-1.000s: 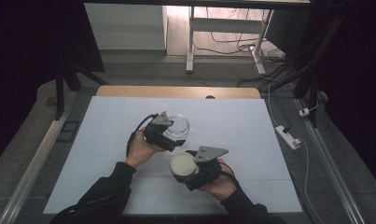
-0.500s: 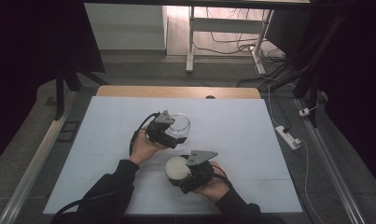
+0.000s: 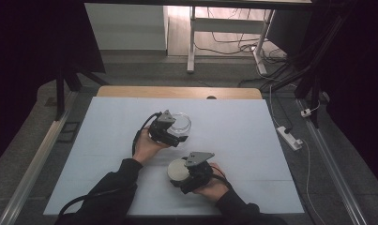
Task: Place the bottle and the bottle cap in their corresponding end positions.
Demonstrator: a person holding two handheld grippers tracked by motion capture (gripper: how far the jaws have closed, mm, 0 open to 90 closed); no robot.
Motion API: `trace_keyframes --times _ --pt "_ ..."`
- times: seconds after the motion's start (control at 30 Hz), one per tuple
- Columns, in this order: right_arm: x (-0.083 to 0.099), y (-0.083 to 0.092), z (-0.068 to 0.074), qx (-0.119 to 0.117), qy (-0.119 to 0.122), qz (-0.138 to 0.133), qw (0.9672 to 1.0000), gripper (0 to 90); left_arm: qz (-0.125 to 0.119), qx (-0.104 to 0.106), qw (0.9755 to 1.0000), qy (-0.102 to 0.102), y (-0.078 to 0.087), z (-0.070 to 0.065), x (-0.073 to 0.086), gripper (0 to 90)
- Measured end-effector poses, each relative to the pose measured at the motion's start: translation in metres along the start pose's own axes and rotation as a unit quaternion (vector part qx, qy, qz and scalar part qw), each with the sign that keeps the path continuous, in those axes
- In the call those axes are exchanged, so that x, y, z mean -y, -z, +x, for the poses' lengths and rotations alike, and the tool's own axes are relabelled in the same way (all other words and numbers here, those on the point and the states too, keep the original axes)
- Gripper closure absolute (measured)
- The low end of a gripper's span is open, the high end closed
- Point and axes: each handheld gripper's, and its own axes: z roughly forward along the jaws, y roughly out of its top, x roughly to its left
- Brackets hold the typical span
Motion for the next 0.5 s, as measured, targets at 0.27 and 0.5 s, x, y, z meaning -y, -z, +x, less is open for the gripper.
trace_keyframes --times 0.27,0.5 --pt "0.005 -0.008 -0.003 0.007 -0.002 0.027 0.9996 7.0 0.006 -0.006 1.0000 0.003 -0.006 0.004 0.003 7.4" --pt "0.004 -0.013 -0.003 0.014 0.006 0.051 0.9986 7.0 0.009 -0.011 0.9999 0.008 -0.012 0.007 0.008 7.3"
